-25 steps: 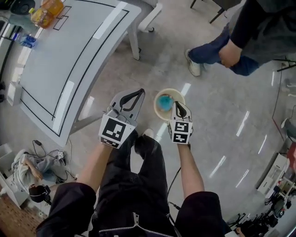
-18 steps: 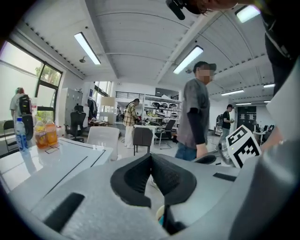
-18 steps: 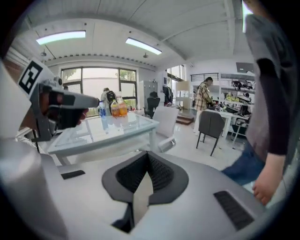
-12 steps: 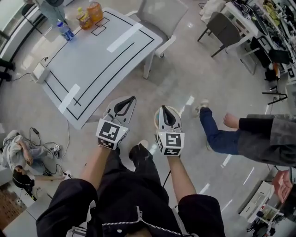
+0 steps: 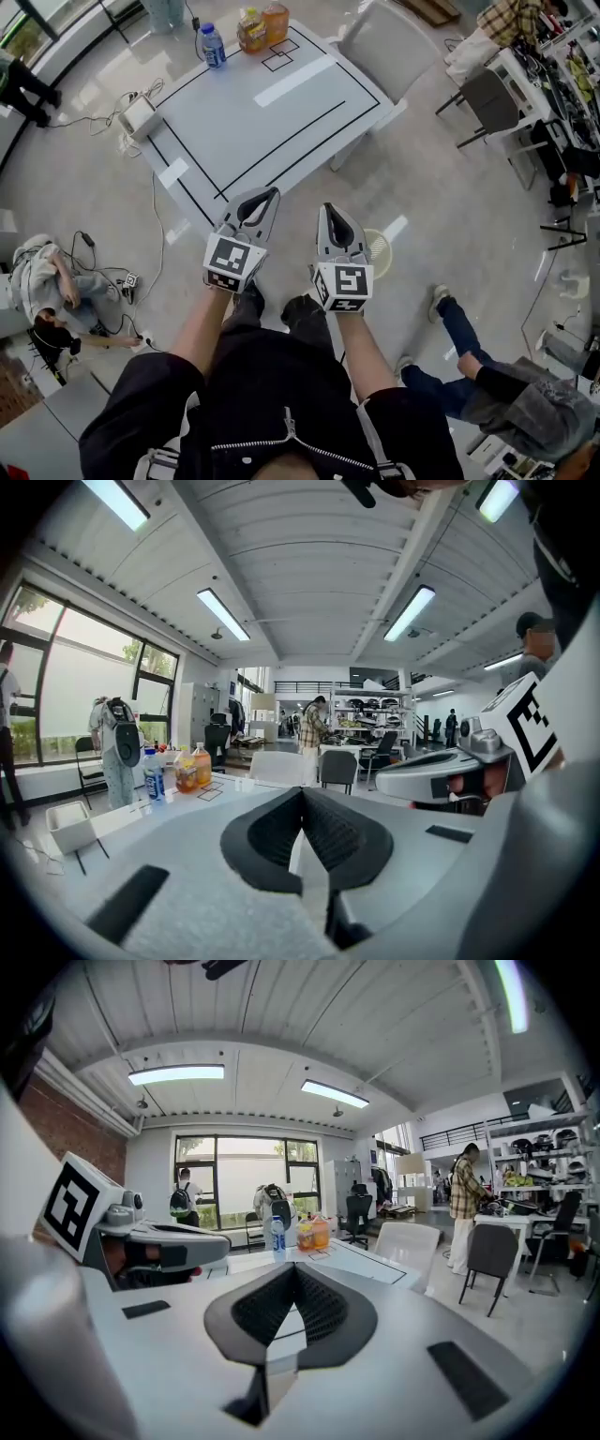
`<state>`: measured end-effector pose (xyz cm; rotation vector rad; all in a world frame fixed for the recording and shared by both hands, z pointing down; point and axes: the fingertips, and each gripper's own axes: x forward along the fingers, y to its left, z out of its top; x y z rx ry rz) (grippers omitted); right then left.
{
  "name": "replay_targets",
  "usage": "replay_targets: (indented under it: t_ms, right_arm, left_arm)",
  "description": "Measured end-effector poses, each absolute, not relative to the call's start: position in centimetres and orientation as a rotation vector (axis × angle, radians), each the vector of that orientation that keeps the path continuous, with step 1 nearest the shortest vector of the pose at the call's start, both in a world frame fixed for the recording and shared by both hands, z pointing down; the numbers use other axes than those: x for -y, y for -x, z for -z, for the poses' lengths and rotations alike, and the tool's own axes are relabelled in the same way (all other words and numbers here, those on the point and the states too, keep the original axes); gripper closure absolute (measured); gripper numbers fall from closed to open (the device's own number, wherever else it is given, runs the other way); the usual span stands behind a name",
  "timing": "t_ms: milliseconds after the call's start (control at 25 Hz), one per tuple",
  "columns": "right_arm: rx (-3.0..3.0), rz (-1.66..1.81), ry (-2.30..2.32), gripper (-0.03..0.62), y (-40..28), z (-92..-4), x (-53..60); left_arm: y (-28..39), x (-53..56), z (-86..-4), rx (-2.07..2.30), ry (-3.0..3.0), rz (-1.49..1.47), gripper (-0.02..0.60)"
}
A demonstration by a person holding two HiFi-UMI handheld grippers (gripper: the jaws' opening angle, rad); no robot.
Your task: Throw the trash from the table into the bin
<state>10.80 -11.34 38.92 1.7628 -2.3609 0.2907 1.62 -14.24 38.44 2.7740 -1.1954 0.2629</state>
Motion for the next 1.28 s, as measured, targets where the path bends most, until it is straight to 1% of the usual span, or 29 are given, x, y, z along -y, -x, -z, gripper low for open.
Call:
replay_targets:
  t_ms: [240,440,720,1280]
  right_arm:
    - [2.444,-0.249,-1.670,0.585,-1.7,-37.2,13.3]
    - [2.449,-0.250,-1.615,0.586,2.9,-37.4,14.3]
    - [2.453,-0.225,-1.585,0.586,5.7,-36.9,15.1]
    - [2.422,-0.231,-1.575,0.586,7.8,-37.6,14.7]
  left_arm:
    - [6.3,15.0,-38.6,1.267,-2.730,-0.264,0.575]
    - [10.7,15.6,-39.0,1.291,-2.708,-0.266,0.575]
    - [13.0,16.5,-38.8,1.292,-2.709,-0.235,0.575]
    - [14.6,16.5,-39.5,1.245,-2.716,-0.225,0.575]
